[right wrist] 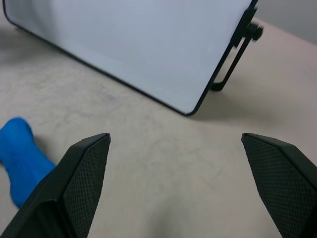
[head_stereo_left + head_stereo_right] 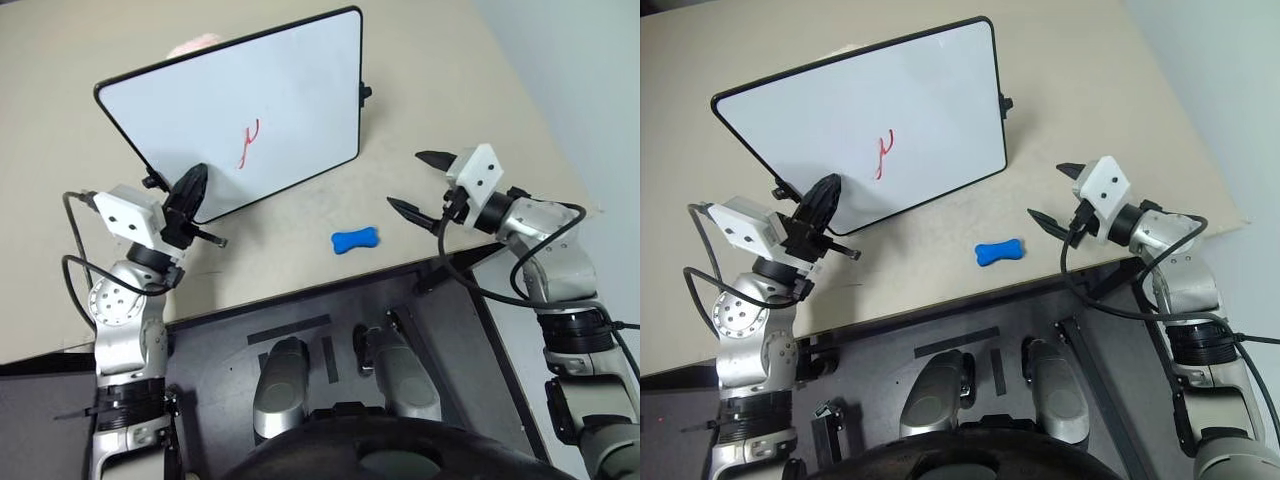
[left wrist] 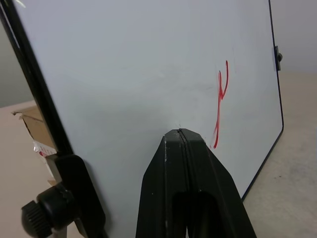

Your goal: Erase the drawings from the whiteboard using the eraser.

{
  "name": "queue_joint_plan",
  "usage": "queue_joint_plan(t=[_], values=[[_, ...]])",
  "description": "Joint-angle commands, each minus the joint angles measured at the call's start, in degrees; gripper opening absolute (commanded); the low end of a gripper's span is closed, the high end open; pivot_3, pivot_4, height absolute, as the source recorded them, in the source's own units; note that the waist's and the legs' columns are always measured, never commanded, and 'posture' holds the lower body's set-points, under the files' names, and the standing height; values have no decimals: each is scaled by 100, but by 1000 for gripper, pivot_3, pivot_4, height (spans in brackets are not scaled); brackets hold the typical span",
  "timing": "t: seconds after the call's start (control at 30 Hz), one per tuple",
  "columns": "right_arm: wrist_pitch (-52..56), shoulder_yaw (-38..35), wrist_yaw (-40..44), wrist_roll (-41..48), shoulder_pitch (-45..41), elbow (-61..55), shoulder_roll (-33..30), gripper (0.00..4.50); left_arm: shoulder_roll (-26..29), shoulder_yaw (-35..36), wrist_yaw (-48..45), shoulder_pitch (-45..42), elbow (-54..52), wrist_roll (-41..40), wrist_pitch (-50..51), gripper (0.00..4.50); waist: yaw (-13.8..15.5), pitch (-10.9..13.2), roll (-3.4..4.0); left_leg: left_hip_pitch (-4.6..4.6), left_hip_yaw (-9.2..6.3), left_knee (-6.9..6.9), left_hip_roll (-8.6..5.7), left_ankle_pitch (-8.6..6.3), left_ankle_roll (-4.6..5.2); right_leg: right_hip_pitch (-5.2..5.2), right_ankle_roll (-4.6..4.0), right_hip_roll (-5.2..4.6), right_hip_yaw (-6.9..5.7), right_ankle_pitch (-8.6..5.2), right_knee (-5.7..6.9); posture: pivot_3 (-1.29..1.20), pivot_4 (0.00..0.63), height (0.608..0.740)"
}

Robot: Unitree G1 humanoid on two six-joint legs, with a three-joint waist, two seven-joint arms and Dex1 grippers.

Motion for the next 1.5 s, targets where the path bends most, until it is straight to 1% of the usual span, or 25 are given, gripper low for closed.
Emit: queue_joint_plan(t=[0.03,0.13,0.33,0.6,0.63,0.7,0.77,0.87,0.93,1.0,1.1,1.37,1.5], values=[[19,-119,15,89,-101,-126,2,4492,-80,-83,54,135,-465,-16,-37,0,0,0,0,0,0,0,0,0,0,0,4,0,0,-2,-1,0,150,740],[22,-130,157,174,-101,-196,-53,4492,-90,-91,83,168,-601,-33,16,0,-1,0,0,-1,0,-2,0,0,0,-1,5,0,0,-4,-2,0,150,740],[46,-168,130,158,39,-303,-111,4492,-112,-60,9,414,-749,-179,83,0,-1,0,0,0,0,-2,0,0,0,0,9,0,0,-7,-2,0,150,740],[85,-72,277,176,-157,-321,-149,4492,-79,29,-54,663,-781,-286,82,0,2,0,0,0,0,-2,0,0,0,0,14,0,0,-10,-3,0,150,740],[109,-67,313,191,-183,-342,-163,4492,-71,36,-66,670,-756,-292,82,0,1,0,0,0,0,-2,0,0,0,0,24,0,0,-16,-3,0,150,740],[230,-32,415,275,-197,-460,-171,4492,-54,48,-86,651,-698,-291,77,0,2,0,0,0,0,-2,0,0,0,0,46,0,0,-29,-2,0,150,740],[514,68,618,529,-153,-825,-167,4492,-12,97,-136,619,-603,-308,70,0,3,0,0,0,0,-2,0,0,0,0,45,0,-1,-29,-1,0,150,740],[982,155,689,770,-173,-1155,-149,4492,40,123,-199,617,-519,-322,57,0,-1,0,0,0,0,-3,0,0,0,0,42,0,-1,-29,-1,0,150,740],[1399,415,761,764,-138,-1359,-249,4492,50,122,-231,602,-447,-319,35,0,-1,0,0,0,0,-1,-1,0,0,2,42,0,-1,-29,-1,0,150,740],[1642,703,740,580,-89,-1430,-318,4492,36,101,-251,580,-403,-301,25,0,4,0,-1,0,0,-1,-3,-1,0,3,42,0,0,-30,-2,0,150,740],[1776,958,717,438,-102,-1344,-348,4492,8,42,-272,543,-376,-286,28,0,4,0,0,0,0,0,-2,-1,0,2,41,0,0,-29,-1,0,150,740],[1496,1390,806,66,-393,-818,-201,4492,-16,-23,-285,515,-389,-272,65,0,-1,0,0,1,0,0,-2,0,0,0,37,0,0,-26,0,0,150,740],[1307,1531,843,-101,-571,-473,-98,4492,-26,-37,-267,504,-403,-267,72,0,-1,0,0,0,0,-1,-1,0,0,-2,0,0,-1,-4,1,0,150,740]])
